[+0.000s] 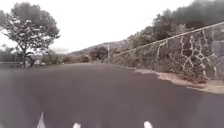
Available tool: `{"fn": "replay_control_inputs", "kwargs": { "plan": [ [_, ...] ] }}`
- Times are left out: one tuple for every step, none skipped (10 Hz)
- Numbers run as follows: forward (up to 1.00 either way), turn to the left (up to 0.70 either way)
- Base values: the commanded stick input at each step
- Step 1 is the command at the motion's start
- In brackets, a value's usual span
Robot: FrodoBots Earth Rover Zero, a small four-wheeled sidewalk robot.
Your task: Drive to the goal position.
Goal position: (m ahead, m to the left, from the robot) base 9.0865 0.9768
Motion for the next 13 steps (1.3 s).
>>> {"fn": "replay_control_inputs", "kwargs": {
  "plan": [
    [1.0,-0.05],
    [1.0,0.0],
    [1.0,0.0],
    [1.0,0.0],
    [1.0,-0.08],
    [1.0,-0.17],
    [1.0,-0.25],
    [1.0,-0.25],
    [1.0,-0.25],
    [1.0,-0.25],
    [1.0,-0.25],
    [1.0,-0.25],
    [1.0,-0.25]
  ]
}}
